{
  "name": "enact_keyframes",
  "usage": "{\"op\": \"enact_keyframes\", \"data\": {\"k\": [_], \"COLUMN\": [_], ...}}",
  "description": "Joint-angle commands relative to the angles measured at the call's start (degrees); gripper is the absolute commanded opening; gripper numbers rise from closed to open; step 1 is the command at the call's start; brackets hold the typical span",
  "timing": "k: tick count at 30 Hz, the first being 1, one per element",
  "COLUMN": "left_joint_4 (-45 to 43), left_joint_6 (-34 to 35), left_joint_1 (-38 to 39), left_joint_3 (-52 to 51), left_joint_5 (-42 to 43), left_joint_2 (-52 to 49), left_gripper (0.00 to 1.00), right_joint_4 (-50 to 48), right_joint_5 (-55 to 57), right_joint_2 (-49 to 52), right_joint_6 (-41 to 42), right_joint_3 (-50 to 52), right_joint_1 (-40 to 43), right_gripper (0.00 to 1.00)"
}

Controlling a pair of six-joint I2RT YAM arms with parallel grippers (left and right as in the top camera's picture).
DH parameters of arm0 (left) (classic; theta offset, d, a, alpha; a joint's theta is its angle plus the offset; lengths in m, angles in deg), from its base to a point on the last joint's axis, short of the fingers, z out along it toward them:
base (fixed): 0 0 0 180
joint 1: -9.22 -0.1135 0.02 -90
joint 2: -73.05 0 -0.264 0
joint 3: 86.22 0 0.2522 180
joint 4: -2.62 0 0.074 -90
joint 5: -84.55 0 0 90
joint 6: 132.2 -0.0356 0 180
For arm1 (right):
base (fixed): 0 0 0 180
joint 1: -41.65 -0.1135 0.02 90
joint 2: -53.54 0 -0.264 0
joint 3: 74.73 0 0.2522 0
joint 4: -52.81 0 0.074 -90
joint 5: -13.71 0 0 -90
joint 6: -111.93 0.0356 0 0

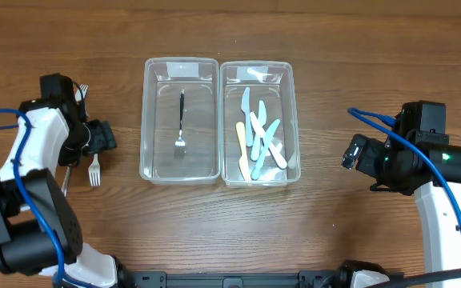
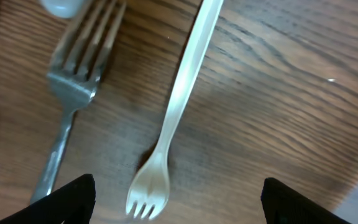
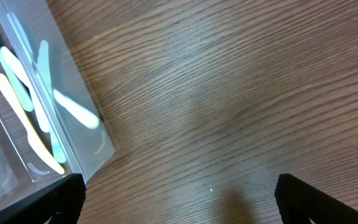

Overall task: Pack container
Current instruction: 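Lower the left gripper onto the white plastic fork and grasp it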

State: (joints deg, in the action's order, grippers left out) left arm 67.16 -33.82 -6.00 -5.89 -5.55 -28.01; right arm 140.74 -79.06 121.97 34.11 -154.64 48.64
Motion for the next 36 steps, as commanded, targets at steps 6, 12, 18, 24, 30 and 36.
{"op": "enact_keyframes", "data": {"k": [6,12,18,24,30,36], "left_joint_4": [-4.7,-5.0,-4.4,-4.3,-2.8,3.2], "left_joint_6": [-3.7,-3.7,-3.7,-3.7,-3.0,-3.1], "left_joint_1": [-0.2,-0.2,-0.1,-0.1,-0.1,1.0], "left_joint_3": [-0.5,-0.6,-0.6,-0.5,1.0,6.5], "left_joint_5": [1.2,1.2,1.6,1.7,1.7,1.7], "left_joint_2": [-6.6,-10.5,-11.6,-11.6,-11.5,-5.6], "left_gripper": [0.85,0.85,0.52,0.19,0.04,0.04], "right_joint_4": [-0.2,-0.2,-0.2,-0.1,-0.2,-0.2], "right_joint_5": [-0.3,-0.3,-0.3,-0.3,-0.3,-0.3], "right_joint_2": [-0.4,-0.4,-0.4,-0.4,-0.4,-0.4], "right_joint_6": [-0.2,-0.2,-0.2,-0.2,-0.2,-0.2], "right_joint_3": [0.0,0.0,0.0,0.0,0.0,0.0], "right_joint_1": [-0.3,-0.3,-0.3,-0.3,-0.3,-0.3], "right_gripper": [1.0,1.0,1.0,1.0,1.0,1.0]}}
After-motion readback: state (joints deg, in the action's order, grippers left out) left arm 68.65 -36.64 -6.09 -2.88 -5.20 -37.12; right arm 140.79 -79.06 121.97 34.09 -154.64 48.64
